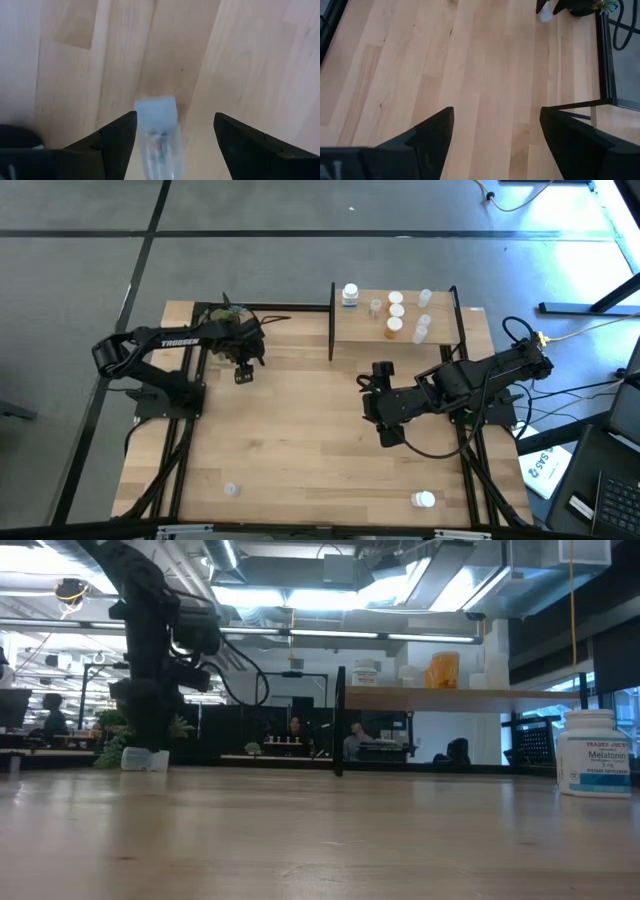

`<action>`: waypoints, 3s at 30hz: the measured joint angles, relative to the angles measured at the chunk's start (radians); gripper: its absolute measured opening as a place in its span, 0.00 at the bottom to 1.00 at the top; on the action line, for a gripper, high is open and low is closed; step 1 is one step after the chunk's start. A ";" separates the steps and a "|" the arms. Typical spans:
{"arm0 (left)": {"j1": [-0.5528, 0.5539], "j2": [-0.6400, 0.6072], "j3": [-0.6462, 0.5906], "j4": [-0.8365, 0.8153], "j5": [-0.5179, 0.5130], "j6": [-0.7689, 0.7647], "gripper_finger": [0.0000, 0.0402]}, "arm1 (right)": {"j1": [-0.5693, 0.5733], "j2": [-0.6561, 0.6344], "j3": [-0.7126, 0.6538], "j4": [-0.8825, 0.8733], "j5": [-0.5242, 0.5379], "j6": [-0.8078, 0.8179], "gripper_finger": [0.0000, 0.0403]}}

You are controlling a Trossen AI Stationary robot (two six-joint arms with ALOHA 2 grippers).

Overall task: Pick and place medicine bottles onto shelf by color
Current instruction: Put the top green transparent pill bottle on the shelf aligned with the other green transparent pill bottle

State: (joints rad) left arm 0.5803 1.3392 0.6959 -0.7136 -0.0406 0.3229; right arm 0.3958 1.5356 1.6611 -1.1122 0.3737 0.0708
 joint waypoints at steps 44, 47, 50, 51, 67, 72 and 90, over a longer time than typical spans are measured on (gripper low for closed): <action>0.019 0.010 -0.083 0.168 -0.180 -0.080 0.64 | 0.000 0.000 0.000 0.000 0.000 0.003 0.74; 0.047 0.010 -0.083 0.168 -0.179 -0.108 0.64 | 0.000 0.000 0.000 0.000 0.000 0.004 0.74; 0.077 0.010 -0.083 0.168 -0.174 -0.104 0.64 | 0.000 0.000 0.000 0.000 0.000 0.005 0.74; 0.082 0.010 -0.083 0.168 -0.166 -0.102 0.64 | 0.000 0.000 0.000 0.000 0.000 0.005 0.74; 0.103 0.009 -0.119 0.181 -0.145 -0.075 0.64 | 0.000 0.000 0.000 -0.006 0.000 0.006 0.74; 0.103 0.009 -0.120 0.186 -0.149 -0.038 0.64 | 0.000 0.000 0.000 -0.006 0.000 0.005 0.74; 0.098 0.009 -0.121 0.239 -0.153 -0.059 0.64 | 0.000 0.000 0.000 -0.007 0.000 0.003 0.74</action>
State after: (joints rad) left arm 0.6785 1.3483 0.5751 -0.4746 -0.1932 0.2639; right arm 0.3958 1.5360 1.6608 -1.1191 0.3733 0.0742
